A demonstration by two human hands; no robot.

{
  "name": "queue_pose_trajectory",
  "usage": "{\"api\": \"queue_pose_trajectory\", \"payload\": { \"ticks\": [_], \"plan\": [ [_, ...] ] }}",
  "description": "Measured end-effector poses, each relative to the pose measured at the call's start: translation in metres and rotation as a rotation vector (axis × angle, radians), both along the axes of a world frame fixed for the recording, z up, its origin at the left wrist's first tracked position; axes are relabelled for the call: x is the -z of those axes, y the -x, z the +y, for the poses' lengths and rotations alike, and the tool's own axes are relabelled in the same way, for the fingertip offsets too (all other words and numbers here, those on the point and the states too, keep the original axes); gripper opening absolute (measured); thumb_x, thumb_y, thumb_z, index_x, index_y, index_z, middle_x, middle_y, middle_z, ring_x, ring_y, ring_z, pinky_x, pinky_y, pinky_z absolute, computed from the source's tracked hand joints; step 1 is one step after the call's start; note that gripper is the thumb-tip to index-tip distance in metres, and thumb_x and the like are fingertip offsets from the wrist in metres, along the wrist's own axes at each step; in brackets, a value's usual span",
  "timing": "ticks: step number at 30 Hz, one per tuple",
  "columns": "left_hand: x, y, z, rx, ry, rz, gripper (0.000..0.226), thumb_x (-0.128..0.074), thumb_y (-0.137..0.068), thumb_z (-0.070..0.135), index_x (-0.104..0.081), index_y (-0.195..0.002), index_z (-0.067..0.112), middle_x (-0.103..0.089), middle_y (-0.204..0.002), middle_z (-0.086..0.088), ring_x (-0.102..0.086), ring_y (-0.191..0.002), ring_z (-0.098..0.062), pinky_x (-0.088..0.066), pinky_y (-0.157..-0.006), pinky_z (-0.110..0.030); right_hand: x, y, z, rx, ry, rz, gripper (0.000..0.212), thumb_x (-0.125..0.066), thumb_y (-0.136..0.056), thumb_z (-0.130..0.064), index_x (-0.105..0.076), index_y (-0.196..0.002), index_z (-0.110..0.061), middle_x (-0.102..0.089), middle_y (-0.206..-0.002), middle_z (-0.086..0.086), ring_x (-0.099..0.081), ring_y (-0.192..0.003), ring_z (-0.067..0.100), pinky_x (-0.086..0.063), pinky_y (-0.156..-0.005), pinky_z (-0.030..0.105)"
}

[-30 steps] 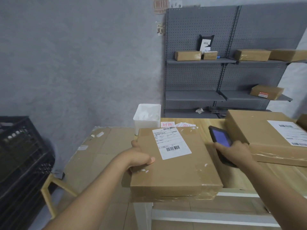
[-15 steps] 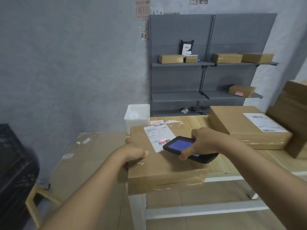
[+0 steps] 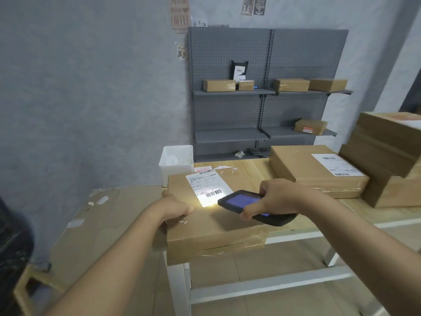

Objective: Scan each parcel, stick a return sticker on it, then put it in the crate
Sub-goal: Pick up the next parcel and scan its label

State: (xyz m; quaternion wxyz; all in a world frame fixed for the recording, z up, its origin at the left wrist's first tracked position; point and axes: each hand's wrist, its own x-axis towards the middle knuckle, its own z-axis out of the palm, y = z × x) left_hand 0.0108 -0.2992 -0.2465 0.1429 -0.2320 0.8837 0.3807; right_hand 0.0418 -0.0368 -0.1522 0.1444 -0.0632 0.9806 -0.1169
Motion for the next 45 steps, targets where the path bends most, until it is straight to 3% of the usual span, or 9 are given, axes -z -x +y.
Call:
{"api": "queue_pose_trajectory", "payload": {
  "ticks": [10, 18, 23, 26, 37, 42, 45],
  "plan": [
    [-0.003, -0.001, 0.001, 0.021, 0.055, -0.011, 0.082, -0.066, -0.081, 0.04, -0.016, -0.138, 0.01, -0.051, -0.118, -0.009, -0.058, -0.104, -0.028, -0.052, -0.09, -0.042, -0.01, 0.0, -0.001, 0.035, -0.021, -0.026, 0.069, -0.069, -0.056, -0.071, -0.059, -0.096, -0.016, -0.055, -0.086, -0.001, -0.055, -0.073, 0.013, -0.042, -0.059, 0.025],
    [-0.006, -0.001, 0.0, -0.007, -0.059, -0.035, 0.084, -0.07, -0.08, 0.036, -0.013, -0.137, 0.016, -0.05, -0.118, -0.008, -0.06, -0.1, -0.029, -0.056, -0.084, -0.05, -0.015, 0.001, -0.003, -0.004, -0.071, -0.056, 0.071, -0.066, -0.057, -0.073, -0.062, -0.1, -0.016, -0.06, -0.094, 0.002, -0.06, -0.085, 0.018, -0.043, -0.063, 0.026],
    [-0.005, 0.0, -0.001, 0.025, 0.005, -0.022, 0.087, -0.07, -0.079, 0.038, -0.014, -0.14, 0.013, -0.043, -0.13, -0.006, -0.054, -0.114, -0.029, -0.05, -0.095, -0.044, -0.023, 0.005, -0.012, -0.024, -0.127, -0.034, 0.06, -0.065, -0.058, -0.074, -0.055, -0.075, -0.017, -0.053, -0.076, 0.001, -0.055, -0.066, 0.015, -0.04, -0.056, 0.026],
    [-0.005, 0.001, -0.002, 0.024, -0.013, -0.026, 0.089, -0.07, -0.08, 0.038, -0.011, -0.141, 0.013, -0.043, -0.13, -0.008, -0.053, -0.116, -0.03, -0.049, -0.097, -0.044, -0.03, 0.008, -0.02, -0.027, -0.169, -0.013, 0.06, -0.065, -0.055, -0.075, -0.054, -0.072, -0.018, -0.054, -0.074, 0.0, -0.054, -0.061, 0.015, -0.038, -0.05, 0.026],
    [-0.005, 0.001, -0.002, 0.019, -0.041, -0.043, 0.081, -0.07, -0.08, 0.038, -0.015, -0.134, 0.013, -0.051, -0.113, -0.007, -0.061, -0.097, -0.027, -0.056, -0.084, -0.048, -0.052, 0.024, -0.028, -0.051, -0.256, -0.034, 0.072, -0.06, -0.041, -0.082, -0.064, -0.075, -0.019, -0.065, -0.074, 0.003, -0.06, -0.062, 0.019, -0.043, -0.056, 0.026],
    [-0.004, 0.0, -0.003, 0.01, -0.038, -0.04, 0.082, -0.071, -0.079, 0.039, -0.014, -0.134, 0.015, -0.051, -0.107, -0.005, -0.06, -0.091, -0.025, -0.057, -0.08, -0.045, -0.018, 0.037, 0.003, 0.091, -0.045, 0.082, 0.064, -0.067, -0.052, -0.075, -0.058, -0.082, -0.02, -0.06, -0.075, 0.0, -0.058, -0.063, 0.013, -0.044, -0.049, 0.023],
    [-0.004, -0.001, -0.003, -0.008, -0.069, -0.038, 0.082, -0.071, -0.079, 0.039, -0.015, -0.134, 0.016, -0.051, -0.111, -0.004, -0.061, -0.095, -0.026, -0.057, -0.08, -0.046, 0.019, 0.049, 0.028, 0.234, 0.066, 0.108, 0.056, -0.071, -0.062, -0.067, -0.052, -0.08, -0.018, -0.056, -0.079, 0.002, -0.056, -0.067, 0.014, -0.046, -0.054, 0.025]
  ]
}}
